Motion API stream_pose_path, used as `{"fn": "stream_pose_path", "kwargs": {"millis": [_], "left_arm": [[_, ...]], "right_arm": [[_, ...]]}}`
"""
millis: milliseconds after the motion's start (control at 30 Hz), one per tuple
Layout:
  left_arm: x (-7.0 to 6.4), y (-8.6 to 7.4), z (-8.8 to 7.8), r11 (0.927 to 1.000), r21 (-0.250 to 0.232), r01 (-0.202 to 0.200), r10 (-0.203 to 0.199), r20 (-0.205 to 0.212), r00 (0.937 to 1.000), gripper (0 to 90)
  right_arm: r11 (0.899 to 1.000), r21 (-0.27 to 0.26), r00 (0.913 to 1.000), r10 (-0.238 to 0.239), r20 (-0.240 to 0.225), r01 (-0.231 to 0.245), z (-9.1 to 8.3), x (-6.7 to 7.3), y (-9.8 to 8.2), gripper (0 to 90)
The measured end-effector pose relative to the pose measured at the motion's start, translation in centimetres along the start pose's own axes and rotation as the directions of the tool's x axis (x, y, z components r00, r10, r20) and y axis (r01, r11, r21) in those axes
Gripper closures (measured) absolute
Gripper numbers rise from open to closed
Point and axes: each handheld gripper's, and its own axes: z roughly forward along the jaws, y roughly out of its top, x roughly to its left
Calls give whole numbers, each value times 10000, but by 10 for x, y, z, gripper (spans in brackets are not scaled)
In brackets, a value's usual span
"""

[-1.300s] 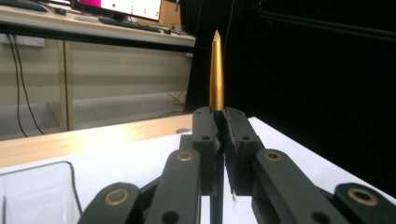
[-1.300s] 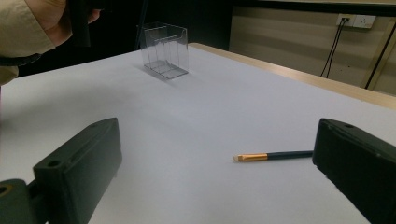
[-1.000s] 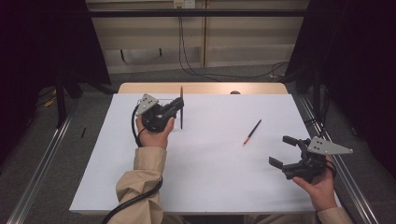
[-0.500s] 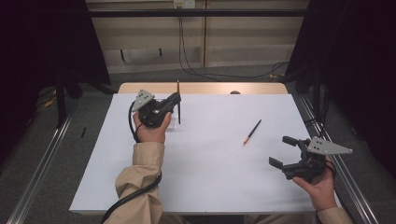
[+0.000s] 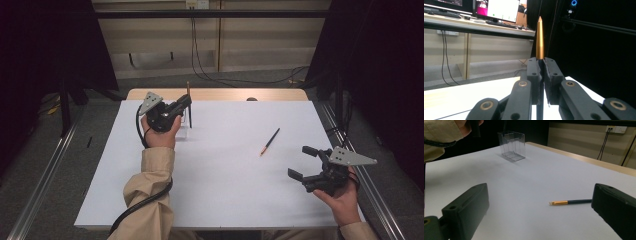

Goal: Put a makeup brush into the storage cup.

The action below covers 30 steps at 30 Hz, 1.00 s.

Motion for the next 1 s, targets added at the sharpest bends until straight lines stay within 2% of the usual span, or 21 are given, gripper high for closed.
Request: {"fn": "stream_pose_path", "kwargs": {"millis": [467, 667, 1000], "left_arm": [[9, 7, 6, 9998, -208, -81, 76, -245, 9997, 840], [12, 10, 8, 9992, -389, 34, -46, -311, 9995, 840], [18, 15, 9, 9986, -511, -108, 83, -496, 9987, 840]], "right_arm": [[10000, 45, 10000, -22, 10, 21, 0, -1, -1, 8], [10000, 48, 10000, 3, 40, -3, -1, -1, -1, 8], [10000, 60, 10000, -29, 9, 29, 0, -1, -1, 8]]}}
